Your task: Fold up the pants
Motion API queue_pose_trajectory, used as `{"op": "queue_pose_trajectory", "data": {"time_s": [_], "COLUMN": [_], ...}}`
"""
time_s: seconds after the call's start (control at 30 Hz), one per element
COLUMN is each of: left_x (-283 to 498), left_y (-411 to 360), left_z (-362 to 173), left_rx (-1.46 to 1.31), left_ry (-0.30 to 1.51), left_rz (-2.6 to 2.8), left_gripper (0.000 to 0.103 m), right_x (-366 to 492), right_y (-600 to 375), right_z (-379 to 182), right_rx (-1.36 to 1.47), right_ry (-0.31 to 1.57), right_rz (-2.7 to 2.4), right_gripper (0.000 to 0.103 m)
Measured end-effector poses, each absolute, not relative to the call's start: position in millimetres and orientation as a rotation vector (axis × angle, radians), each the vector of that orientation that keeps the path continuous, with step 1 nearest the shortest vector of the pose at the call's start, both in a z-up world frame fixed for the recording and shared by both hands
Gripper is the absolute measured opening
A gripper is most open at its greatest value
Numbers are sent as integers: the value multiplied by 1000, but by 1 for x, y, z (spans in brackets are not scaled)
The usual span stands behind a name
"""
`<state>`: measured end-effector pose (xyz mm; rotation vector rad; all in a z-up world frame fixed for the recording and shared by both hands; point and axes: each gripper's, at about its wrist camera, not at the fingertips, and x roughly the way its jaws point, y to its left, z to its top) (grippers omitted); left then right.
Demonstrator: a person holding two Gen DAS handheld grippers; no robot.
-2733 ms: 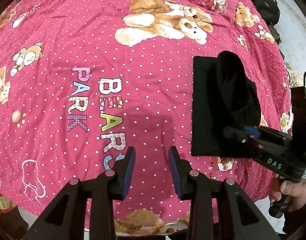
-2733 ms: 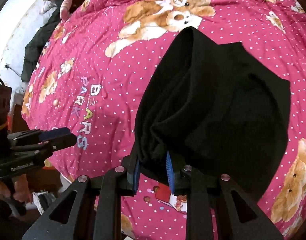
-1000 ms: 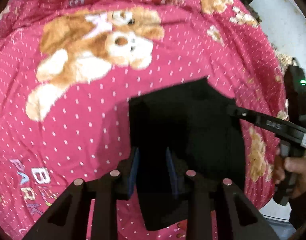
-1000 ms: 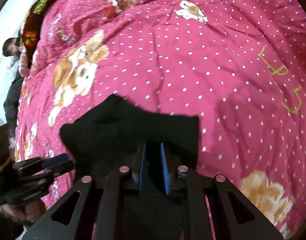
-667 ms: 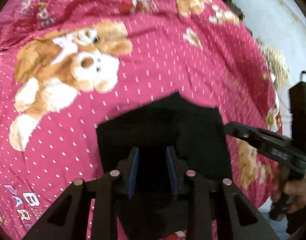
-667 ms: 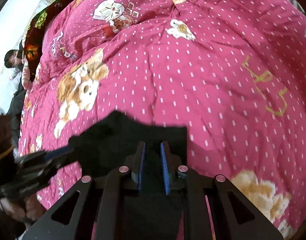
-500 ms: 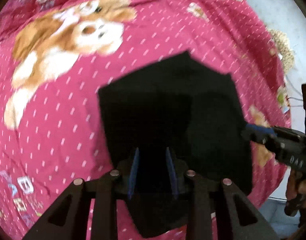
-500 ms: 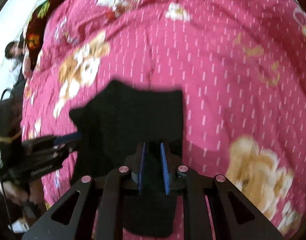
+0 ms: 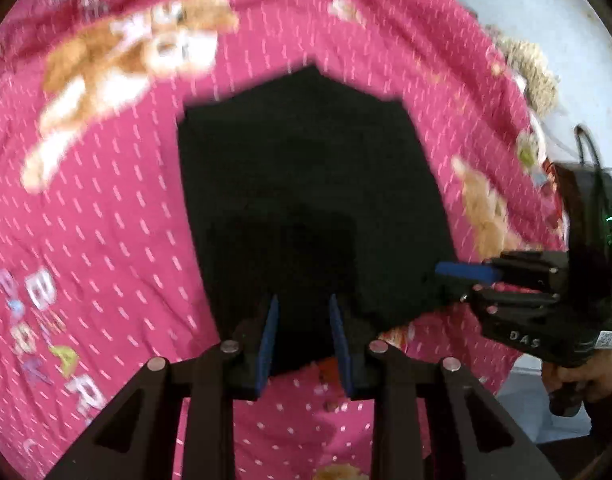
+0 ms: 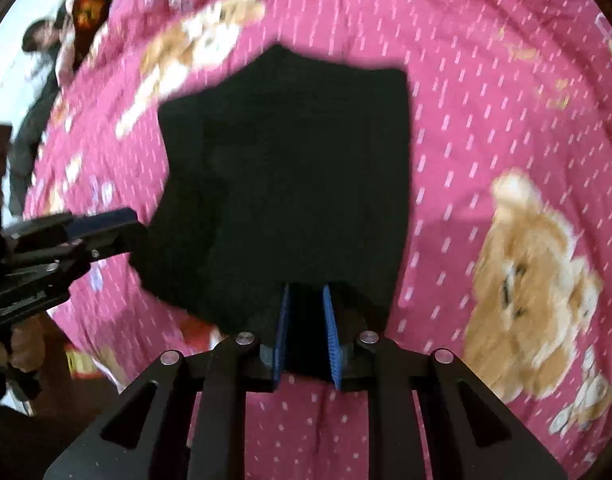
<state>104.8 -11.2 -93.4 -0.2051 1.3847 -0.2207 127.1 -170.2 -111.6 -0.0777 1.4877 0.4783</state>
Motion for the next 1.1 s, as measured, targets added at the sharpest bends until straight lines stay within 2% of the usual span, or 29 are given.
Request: {"op": "queue_pose_trajectory", "data": {"time_s": [0.1,0.33,0.73,0.97,1.07,1.1], "left_x": [96,87,40,25,23,24], "left_y": [-9,-12,7,6,2,0], "left_z": [-105,-91,-38,-13,-5,-2], "left_rx": [-215,-194,-208,-203,-207,-202], "left_ry": [1378,1374,1275,1228,1211,1205], "left_rz": [-209,-186,-94,-75,-83,-83], "left_gripper": [29,29,29,36,36,37], "right_x": [116,116,76,57,51,50], "right_y": [-173,-176,-195,-195,-193,-192], "right_z": [-117,-108,-57,-34,-26,-23], "right_rx": [-79,-34,27,40,45,45], "right_ry": [1476,1508,1424,1361,1346,1339], "right_rz": [464,430,430,450,467,473], "right_gripper": [17,21,21,21,36,48]}}
